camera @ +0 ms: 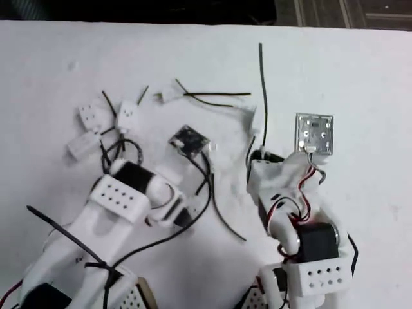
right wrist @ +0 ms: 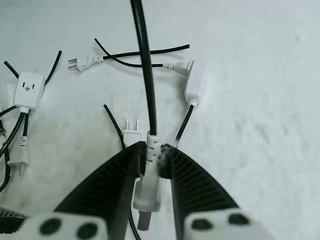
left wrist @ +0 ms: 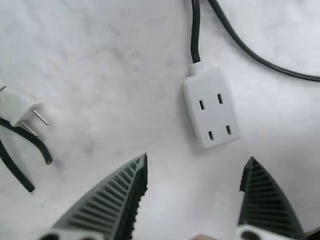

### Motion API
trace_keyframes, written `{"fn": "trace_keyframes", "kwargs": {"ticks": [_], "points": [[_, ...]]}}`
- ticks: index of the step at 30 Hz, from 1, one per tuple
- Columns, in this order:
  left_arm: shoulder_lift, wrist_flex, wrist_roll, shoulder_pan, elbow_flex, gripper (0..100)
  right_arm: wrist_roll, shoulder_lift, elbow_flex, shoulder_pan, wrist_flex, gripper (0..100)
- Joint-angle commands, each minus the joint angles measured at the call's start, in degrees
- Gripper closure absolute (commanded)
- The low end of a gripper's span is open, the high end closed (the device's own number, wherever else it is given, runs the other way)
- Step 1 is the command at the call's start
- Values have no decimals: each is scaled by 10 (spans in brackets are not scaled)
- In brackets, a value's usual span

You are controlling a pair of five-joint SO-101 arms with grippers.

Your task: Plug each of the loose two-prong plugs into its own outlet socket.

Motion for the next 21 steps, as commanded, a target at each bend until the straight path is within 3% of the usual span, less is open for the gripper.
{"fn": "trace_keyframes", "kwargs": {"ticks": [1, 9, 16, 21], "points": [[2, -33, 39, 30, -4, 697, 6, -8, -3, 7, -10, 982], [3, -135, 43, 33, 67, 697, 6, -8, -3, 7, -8, 982], [97, -176, 43, 32, 67, 698, 6, -8, -3, 7, -7, 982], [172, -162, 43, 29, 14, 702, 6, -9, -3, 7, -7, 982]]}}
